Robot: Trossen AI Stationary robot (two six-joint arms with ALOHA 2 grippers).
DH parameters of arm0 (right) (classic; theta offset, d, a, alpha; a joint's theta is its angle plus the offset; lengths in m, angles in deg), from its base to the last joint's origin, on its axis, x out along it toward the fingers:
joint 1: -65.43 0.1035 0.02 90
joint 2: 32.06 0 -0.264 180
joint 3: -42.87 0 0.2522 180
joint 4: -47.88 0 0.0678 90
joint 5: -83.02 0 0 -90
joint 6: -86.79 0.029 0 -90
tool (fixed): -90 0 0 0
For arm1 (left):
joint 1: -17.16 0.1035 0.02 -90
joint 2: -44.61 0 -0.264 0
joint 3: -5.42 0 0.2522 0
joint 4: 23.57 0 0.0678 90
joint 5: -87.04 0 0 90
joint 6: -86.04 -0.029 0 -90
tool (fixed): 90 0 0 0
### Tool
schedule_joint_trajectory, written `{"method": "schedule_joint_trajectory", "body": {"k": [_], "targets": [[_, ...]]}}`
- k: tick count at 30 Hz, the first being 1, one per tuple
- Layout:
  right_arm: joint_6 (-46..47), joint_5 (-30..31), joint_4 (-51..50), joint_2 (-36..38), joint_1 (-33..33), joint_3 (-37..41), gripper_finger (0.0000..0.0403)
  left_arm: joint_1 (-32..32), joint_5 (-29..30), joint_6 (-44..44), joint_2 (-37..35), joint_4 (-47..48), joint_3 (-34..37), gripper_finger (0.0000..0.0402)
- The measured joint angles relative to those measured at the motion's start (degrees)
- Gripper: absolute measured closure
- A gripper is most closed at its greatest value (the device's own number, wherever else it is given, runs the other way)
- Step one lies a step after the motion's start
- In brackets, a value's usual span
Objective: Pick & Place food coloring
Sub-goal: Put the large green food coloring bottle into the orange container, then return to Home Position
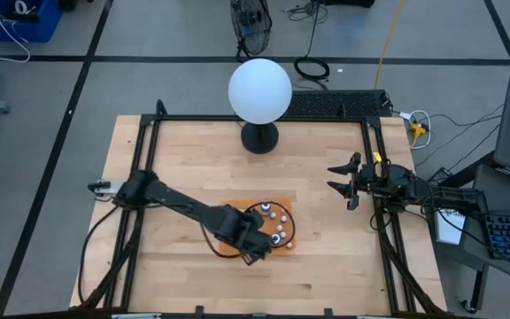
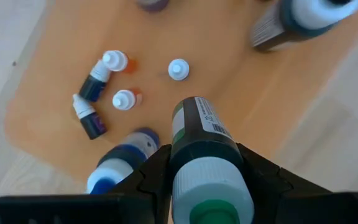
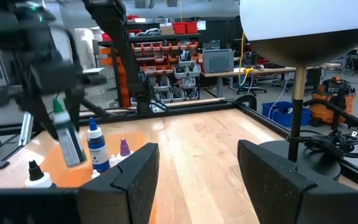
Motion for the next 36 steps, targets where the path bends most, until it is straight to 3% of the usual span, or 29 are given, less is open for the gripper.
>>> {"method": "schedule_joint_trajectory", "body": {"k": [9,21,29,36], "targets": [[0.00,-0.01,0.00,0.00,-0.02,0.01,0.0195,1.50,-0.79,-4.21,6.34,-3.13,0.10,0.0262],[0.01,-0.01,0.02,-0.01,-0.01,0.00,0.0195,2.43,-2.73,-5.06,6.98,-5.94,0.12,0.0262],[0.00,-0.01,0.03,-0.01,-0.01,0.01,0.0195,1.80,-2.76,-3.79,6.96,-5.92,0.12,0.0116],[0.01,0.00,0.02,-0.01,-0.02,0.00,0.0195,2.71,-8.61,-4.77,5.60,-4.65,-0.68,0.0052]]}}
